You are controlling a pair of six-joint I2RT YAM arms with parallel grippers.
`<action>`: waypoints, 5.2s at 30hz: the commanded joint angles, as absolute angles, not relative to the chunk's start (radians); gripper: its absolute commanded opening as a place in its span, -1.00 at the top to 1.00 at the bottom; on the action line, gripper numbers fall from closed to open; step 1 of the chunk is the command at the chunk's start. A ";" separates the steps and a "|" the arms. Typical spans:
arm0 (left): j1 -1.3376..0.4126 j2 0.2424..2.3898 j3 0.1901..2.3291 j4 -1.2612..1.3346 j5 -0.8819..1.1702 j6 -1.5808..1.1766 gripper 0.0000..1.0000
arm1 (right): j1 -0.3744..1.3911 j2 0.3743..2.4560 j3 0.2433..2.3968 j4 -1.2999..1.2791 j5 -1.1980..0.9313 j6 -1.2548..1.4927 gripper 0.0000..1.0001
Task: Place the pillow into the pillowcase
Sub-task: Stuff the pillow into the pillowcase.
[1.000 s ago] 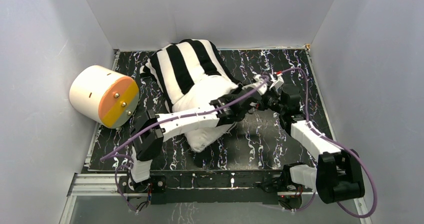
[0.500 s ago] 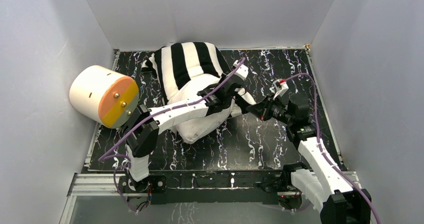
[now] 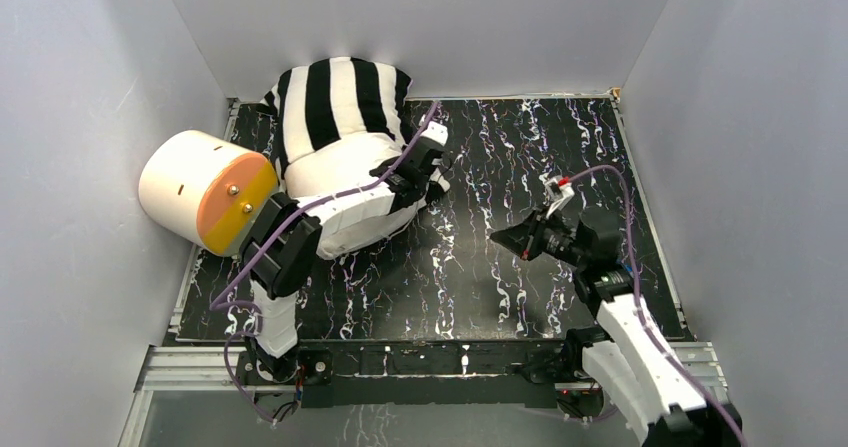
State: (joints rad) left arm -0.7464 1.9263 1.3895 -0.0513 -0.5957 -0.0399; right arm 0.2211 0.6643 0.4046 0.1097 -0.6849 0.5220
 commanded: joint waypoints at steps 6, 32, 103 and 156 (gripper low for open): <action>-0.810 1.691 1.435 -0.114 -0.334 0.078 0.22 | 0.222 0.927 0.460 0.223 -0.531 0.536 0.31; -0.665 1.499 1.418 -0.668 -0.539 -0.325 -0.69 | 0.239 1.475 0.861 0.589 -0.617 0.405 -0.31; -0.486 1.280 1.006 -0.414 -0.162 -0.342 0.38 | 0.478 1.823 0.974 0.447 -0.598 0.003 -0.51; -0.490 1.415 0.793 -0.006 0.018 -0.421 0.55 | 0.745 1.476 1.133 0.109 -0.015 -0.237 -0.07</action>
